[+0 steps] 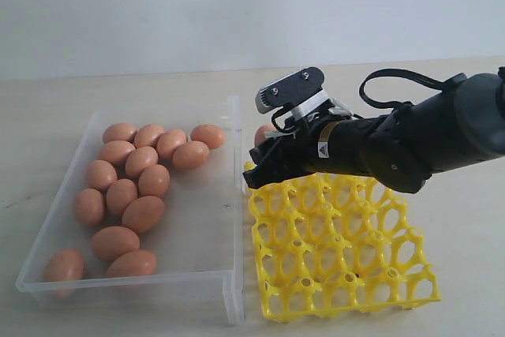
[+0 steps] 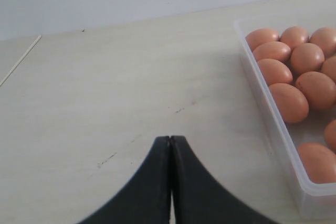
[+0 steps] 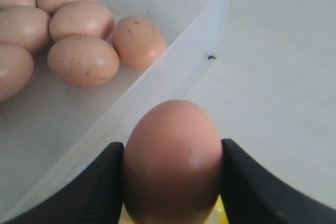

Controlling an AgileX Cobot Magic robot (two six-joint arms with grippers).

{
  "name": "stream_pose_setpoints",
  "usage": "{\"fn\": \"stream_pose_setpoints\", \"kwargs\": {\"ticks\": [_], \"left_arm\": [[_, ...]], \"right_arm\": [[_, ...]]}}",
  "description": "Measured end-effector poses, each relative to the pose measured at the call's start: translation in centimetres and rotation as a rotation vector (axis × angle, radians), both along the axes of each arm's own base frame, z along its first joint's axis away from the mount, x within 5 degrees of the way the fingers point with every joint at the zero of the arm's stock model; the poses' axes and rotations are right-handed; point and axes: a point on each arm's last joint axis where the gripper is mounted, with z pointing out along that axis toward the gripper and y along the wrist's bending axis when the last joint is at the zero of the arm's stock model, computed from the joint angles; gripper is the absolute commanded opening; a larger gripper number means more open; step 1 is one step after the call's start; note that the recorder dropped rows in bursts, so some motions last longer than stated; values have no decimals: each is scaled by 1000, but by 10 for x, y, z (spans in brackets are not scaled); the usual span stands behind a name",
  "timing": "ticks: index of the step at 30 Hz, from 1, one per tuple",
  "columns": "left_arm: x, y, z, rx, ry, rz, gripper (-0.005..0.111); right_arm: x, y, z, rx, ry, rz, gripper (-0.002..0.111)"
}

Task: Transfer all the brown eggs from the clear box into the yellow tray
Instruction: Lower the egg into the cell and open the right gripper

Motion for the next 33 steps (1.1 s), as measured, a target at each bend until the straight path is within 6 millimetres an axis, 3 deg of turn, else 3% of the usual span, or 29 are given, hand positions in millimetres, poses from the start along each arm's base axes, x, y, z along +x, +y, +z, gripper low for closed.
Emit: {"fn": "stream_pose_setpoints", "kwargs": {"ticks": [9,22,24,29,33], "left_arm": [[0,0,0,0,0,0,0],[0,0,0,0,0,0,0],[0,0,0,0,0,0,0],[0,0,0,0,0,0,0],[0,0,0,0,0,0,0]], "right_arm": [[-3,-4,0,-14,68,-45,13],[-8,5,-5,9,93,-42,14],[-8,5,-8,5,99,-41,21],[-8,5,-8,5,99,-41,53],[-8,5,-8,5,99,-41,62]]}}
